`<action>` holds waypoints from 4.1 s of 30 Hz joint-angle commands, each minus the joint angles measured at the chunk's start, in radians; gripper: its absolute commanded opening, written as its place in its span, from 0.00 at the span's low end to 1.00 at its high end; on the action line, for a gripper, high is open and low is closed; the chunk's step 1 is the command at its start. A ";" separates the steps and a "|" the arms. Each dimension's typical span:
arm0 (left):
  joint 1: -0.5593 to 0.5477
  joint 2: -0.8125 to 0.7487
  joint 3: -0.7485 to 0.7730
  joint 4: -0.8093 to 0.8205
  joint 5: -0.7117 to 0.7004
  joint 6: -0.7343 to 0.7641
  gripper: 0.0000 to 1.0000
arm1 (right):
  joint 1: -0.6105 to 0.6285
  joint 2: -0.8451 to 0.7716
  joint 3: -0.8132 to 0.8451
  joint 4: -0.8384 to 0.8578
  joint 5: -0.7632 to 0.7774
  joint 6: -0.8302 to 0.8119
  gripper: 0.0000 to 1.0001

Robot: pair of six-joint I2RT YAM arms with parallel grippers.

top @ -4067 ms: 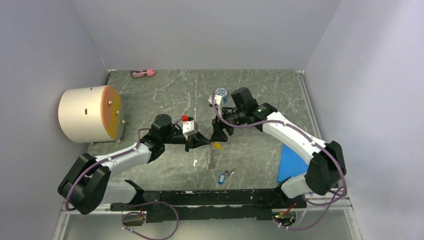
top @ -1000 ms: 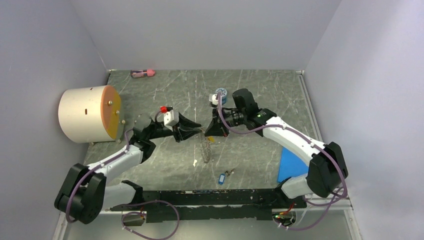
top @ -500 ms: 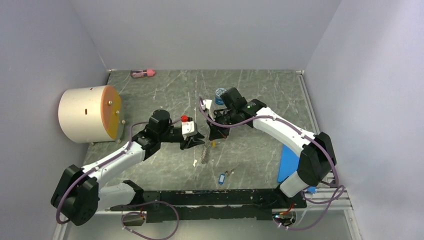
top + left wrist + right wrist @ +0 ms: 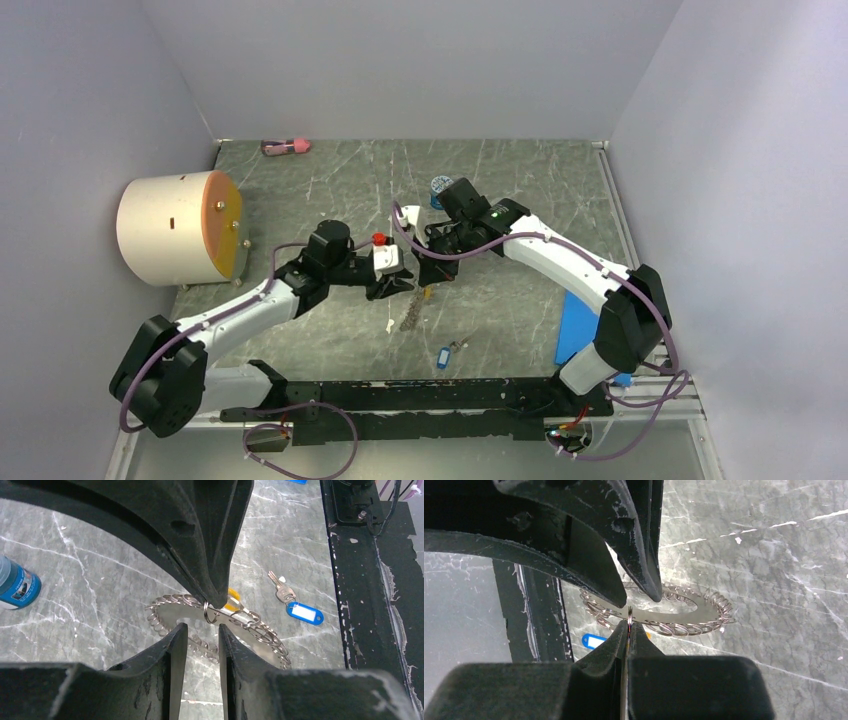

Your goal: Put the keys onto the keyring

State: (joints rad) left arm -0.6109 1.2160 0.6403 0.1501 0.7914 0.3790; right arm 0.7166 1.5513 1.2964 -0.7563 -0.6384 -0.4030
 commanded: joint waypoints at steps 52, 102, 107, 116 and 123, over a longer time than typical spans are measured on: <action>-0.021 0.020 -0.081 0.399 -0.025 -0.279 0.02 | -0.170 -0.274 -0.283 0.540 0.004 0.336 0.72; 0.152 0.211 -0.209 1.402 0.192 -0.839 0.03 | -0.190 -0.194 -0.384 1.011 -0.409 0.694 0.25; 0.151 0.209 -0.212 1.402 0.191 -0.838 0.03 | -0.190 -0.189 -0.384 1.000 -0.425 0.680 0.06; 0.151 0.212 -0.215 1.402 0.185 -0.833 0.02 | -0.193 -0.197 -0.391 0.923 -0.429 0.612 0.00; 0.152 0.209 -0.218 1.402 0.183 -0.830 0.03 | -0.207 -0.204 -0.412 0.897 -0.430 0.590 0.00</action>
State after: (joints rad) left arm -0.4614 1.4429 0.3950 1.4570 0.9756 -0.4500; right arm 0.5194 1.3621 0.8871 0.1612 -1.0477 0.2279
